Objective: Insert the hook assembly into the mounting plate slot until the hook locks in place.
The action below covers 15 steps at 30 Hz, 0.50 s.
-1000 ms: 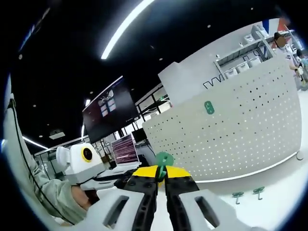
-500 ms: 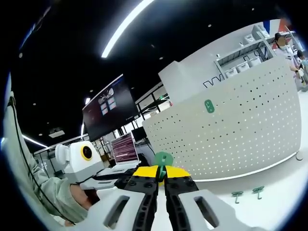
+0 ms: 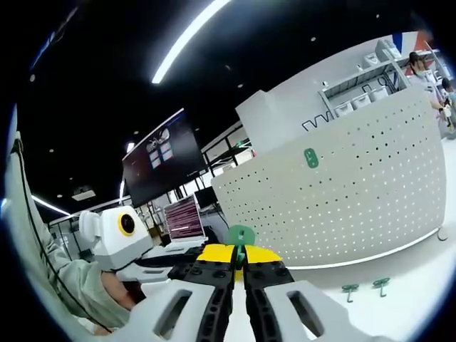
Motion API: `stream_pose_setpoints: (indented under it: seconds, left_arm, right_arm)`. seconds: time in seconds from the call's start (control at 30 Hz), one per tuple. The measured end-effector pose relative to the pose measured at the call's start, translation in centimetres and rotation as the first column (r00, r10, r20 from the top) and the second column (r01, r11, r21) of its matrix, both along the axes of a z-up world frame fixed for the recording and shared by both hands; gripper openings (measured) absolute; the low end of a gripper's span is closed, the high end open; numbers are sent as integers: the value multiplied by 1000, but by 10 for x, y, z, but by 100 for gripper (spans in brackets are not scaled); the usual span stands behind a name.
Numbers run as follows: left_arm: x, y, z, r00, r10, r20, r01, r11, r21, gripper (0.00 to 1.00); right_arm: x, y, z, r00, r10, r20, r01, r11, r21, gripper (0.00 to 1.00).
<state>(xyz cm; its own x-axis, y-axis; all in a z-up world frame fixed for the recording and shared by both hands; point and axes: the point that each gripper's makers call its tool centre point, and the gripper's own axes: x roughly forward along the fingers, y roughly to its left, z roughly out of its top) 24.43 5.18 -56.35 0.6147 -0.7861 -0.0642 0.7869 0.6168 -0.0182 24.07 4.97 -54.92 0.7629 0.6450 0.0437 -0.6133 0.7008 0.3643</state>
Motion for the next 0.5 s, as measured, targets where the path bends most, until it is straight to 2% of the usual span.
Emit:
stream_pose_setpoints:
  seconds: [0.5]
  left_arm:
    - [-6,2,-6,1000,1,-4,-1,999,34,30]
  right_arm:
    - [-1,3,0,1000,4,8,-4,1000,-5,2]
